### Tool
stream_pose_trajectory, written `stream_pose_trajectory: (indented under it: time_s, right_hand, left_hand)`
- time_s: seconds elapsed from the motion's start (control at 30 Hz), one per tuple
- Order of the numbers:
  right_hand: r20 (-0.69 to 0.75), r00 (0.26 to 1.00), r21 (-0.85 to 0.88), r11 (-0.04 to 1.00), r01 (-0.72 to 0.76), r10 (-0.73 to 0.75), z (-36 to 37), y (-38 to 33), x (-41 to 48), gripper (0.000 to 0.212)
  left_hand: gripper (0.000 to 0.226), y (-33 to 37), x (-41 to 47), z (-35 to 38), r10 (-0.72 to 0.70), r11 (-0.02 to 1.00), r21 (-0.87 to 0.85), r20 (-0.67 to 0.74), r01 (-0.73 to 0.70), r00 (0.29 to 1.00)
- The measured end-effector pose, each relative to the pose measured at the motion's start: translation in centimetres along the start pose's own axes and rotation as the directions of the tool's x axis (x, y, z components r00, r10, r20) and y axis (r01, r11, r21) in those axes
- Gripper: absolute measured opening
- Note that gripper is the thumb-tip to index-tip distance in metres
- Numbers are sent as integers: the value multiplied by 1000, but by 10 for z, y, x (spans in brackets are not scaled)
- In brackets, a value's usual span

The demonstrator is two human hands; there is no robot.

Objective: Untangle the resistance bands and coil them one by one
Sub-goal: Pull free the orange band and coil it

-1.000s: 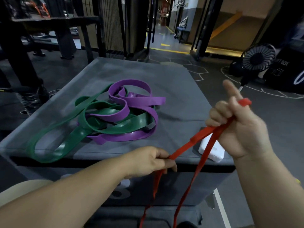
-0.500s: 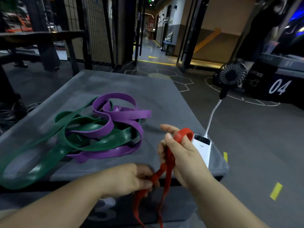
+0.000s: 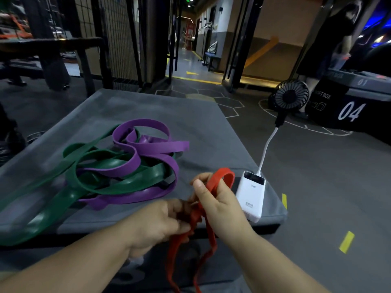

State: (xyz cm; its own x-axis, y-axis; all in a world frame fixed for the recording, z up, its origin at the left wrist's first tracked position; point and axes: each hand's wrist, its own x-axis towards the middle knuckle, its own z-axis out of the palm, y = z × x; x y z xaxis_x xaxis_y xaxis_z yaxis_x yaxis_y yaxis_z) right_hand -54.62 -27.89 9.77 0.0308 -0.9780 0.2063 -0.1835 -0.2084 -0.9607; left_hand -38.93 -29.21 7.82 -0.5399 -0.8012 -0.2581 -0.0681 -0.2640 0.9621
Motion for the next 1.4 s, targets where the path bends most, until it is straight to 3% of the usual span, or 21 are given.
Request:
stream_pose_trajectory:
  time_s: [0.1,0.33,0.47,0.57,0.63,0.7,0.77,0.83,0.93,1.03,1.07,1.13,1.23,1.4]
  right_hand:
    - [-22,1000,-81,997,18,-20,3,3,-1,12]
    - [-81,996,-314,947,-67,44,0,9,2,17]
    - [-111,992,-356,930,-95,59,-2,5,4,19]
    - [-164,983,-328,936,-132,81,-2,6,6,32]
    - [-199,977,-298,944,-141,83,-2,4,8,35]
    - [-222,971,-289,945,-150,86,-4,4,9,33]
    - [-253,963,-263,950,-166,98,-7,4,10,28]
    - [-261,957,-217,958,-185,125,-12,5,13,26]
    - [-139,964,-165,955,-248,226,-17,7,13,43]
    - [134,946,-77,955,-286,294,-13,10,5,74]
    - [224,926,-80,953,-292,303,-12,11,2,75]
    - [386,869,-31,946,-322,308,-10,14,-3,65]
    - [567,776,30,935,-354,276,-12,15,-5,67]
    - [710,682,123,923,-363,174,-8,15,-7,38]
  left_hand:
    - [17,2,3,3,51,999,-10,-90,-52,995]
    - [9,7,-4,11,52,999,2,-86,-52,995]
    - [31,7,-2,6,88,996,-4,-192,-91,978]
    - [26,6,-4,7,61,998,-10,-64,-62,996]
    - [27,3,-6,5,4,991,135,73,-13,997]
    - [24,-2,-6,2,-43,900,435,119,-13,992]
    - [23,-2,-6,-2,-22,754,657,48,-15,999]
    - [27,4,-6,-6,122,777,626,-48,-65,991]
    - [24,22,-10,-15,339,873,419,-148,-252,929]
    - [19,32,-12,-22,399,868,370,-122,-331,909]
    - [19,32,-12,-23,398,864,382,-120,-328,909]
    - [15,34,-12,-23,376,863,406,-121,-300,919]
    - [7,40,-16,-28,293,884,395,-55,-249,954]
    - [16,43,-21,-36,155,950,266,48,-162,987]
